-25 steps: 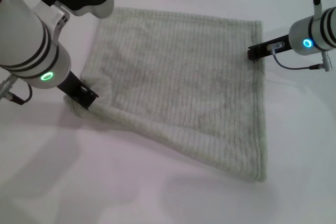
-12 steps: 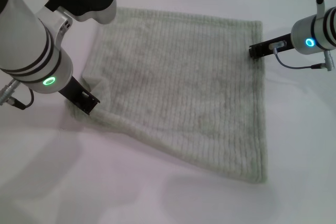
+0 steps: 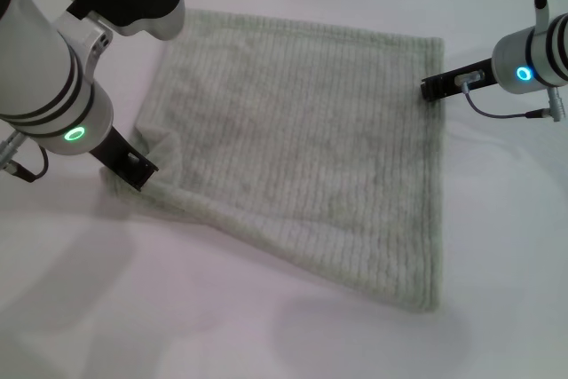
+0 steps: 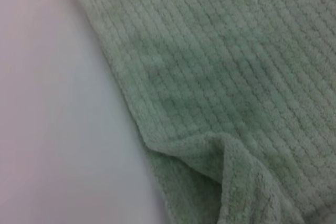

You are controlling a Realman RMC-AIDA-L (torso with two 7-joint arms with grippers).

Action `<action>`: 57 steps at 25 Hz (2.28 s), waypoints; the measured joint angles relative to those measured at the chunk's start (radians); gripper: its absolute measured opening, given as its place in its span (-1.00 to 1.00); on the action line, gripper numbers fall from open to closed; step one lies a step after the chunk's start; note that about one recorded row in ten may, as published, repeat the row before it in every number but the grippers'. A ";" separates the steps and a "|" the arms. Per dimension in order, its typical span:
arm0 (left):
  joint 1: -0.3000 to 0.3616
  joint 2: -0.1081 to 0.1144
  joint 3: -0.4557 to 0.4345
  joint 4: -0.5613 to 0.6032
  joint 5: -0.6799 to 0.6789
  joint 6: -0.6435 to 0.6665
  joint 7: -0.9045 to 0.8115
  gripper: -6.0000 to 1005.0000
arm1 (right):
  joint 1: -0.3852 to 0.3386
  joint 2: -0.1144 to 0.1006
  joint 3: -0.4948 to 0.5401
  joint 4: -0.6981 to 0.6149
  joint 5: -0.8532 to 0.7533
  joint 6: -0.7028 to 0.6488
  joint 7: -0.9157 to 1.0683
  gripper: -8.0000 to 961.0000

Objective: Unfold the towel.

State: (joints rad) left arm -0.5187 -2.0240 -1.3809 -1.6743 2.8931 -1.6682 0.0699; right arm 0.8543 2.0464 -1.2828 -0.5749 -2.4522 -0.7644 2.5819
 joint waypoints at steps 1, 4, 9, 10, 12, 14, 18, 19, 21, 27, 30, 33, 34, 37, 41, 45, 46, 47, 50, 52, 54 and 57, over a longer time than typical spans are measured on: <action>-0.001 0.000 -0.001 0.000 0.000 -0.001 0.000 -0.90 | 0.000 0.000 0.000 0.000 0.000 0.000 0.000 -0.99; 0.001 -0.006 -0.005 -0.014 0.000 -0.015 -0.007 -0.90 | 0.000 0.000 -0.001 -0.001 -0.001 -0.001 0.001 -0.98; 0.024 0.008 0.010 -0.092 0.000 0.000 -0.036 -0.83 | -0.001 0.000 -0.001 -0.003 -0.001 -0.002 0.001 -0.98; 0.030 0.011 0.008 -0.104 0.000 0.007 -0.038 -0.76 | -0.001 0.000 -0.001 -0.002 -0.001 -0.002 0.001 -0.98; 0.034 0.021 0.002 -0.104 0.000 0.023 -0.038 -0.63 | -0.001 0.000 -0.001 -0.002 0.000 -0.003 -0.001 -0.98; 0.033 0.030 0.001 -0.094 0.000 0.033 -0.037 -0.50 | -0.002 0.000 -0.001 -0.002 0.000 -0.003 -0.001 -0.98; 0.030 0.041 -0.009 -0.093 0.000 0.062 -0.039 -0.33 | -0.006 -0.002 0.000 -0.004 0.000 -0.010 -0.002 -0.98; 0.030 0.039 -0.014 -0.097 0.000 0.064 -0.038 -0.29 | -0.006 -0.002 0.002 -0.004 -0.001 -0.013 -0.002 -0.98; 0.029 0.033 -0.015 -0.104 0.000 0.066 -0.033 -0.20 | -0.006 -0.003 0.004 -0.004 -0.001 -0.015 -0.002 -0.99; 0.039 0.030 0.001 -0.111 0.000 0.181 0.002 0.14 | -0.020 -0.003 -0.002 -0.053 -0.003 -0.023 -0.005 -0.99; 0.105 0.026 -0.027 -0.105 0.000 0.416 0.103 0.40 | -0.064 0.004 -0.016 -0.169 -0.006 -0.042 -0.021 -0.98; 0.230 -0.021 -0.092 -0.070 -0.001 0.826 0.283 0.40 | -0.159 0.016 -0.071 -0.367 -0.006 -0.035 -0.047 -0.98; 0.310 -0.044 -0.100 -0.017 -0.002 1.126 0.399 0.40 | -0.239 0.026 -0.119 -0.522 -0.004 0.005 -0.084 -0.98; 0.371 -0.049 -0.075 0.072 -0.004 1.453 0.463 0.40 | -0.332 0.031 -0.185 -0.659 0.002 0.085 -0.127 -0.98; 0.395 -0.050 -0.036 0.349 -0.052 2.068 0.448 0.40 | -0.582 0.030 -0.429 -0.879 0.003 0.457 -0.258 -0.98; 0.339 -0.049 0.007 0.696 -0.139 2.506 0.347 0.39 | -0.764 0.031 -0.632 -0.909 0.002 0.872 -0.292 -0.98; 0.324 -0.049 0.009 0.760 -0.154 2.565 0.315 0.39 | -0.795 0.031 -0.676 -0.878 -0.003 0.984 -0.266 -0.98; 0.306 -0.049 0.008 0.842 -0.173 2.626 0.275 0.39 | -0.819 0.030 -0.721 -0.836 -0.015 1.109 -0.228 -0.98; 0.263 -0.049 0.001 1.025 -0.218 2.755 0.170 0.39 | -0.847 0.027 -0.836 -0.596 -0.119 1.548 -0.020 -0.98; 0.250 -0.047 0.001 1.089 -0.231 2.794 0.116 0.39 | -0.839 0.029 -0.865 -0.425 -0.170 1.792 0.113 -0.98; 0.245 -0.046 -0.010 1.134 -0.237 2.812 0.075 0.39 | -0.821 0.032 -0.884 -0.264 -0.172 2.006 0.209 -0.98; 0.242 -0.045 -0.029 1.167 -0.241 2.819 0.058 0.39 | -0.816 0.035 -0.904 -0.113 -0.099 2.175 0.238 -0.99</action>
State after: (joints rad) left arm -0.2765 -2.0689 -1.4099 -0.5072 2.6525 1.1510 0.1275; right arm 0.0388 2.0814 -2.1868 -0.6884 -2.5507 1.4104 2.8203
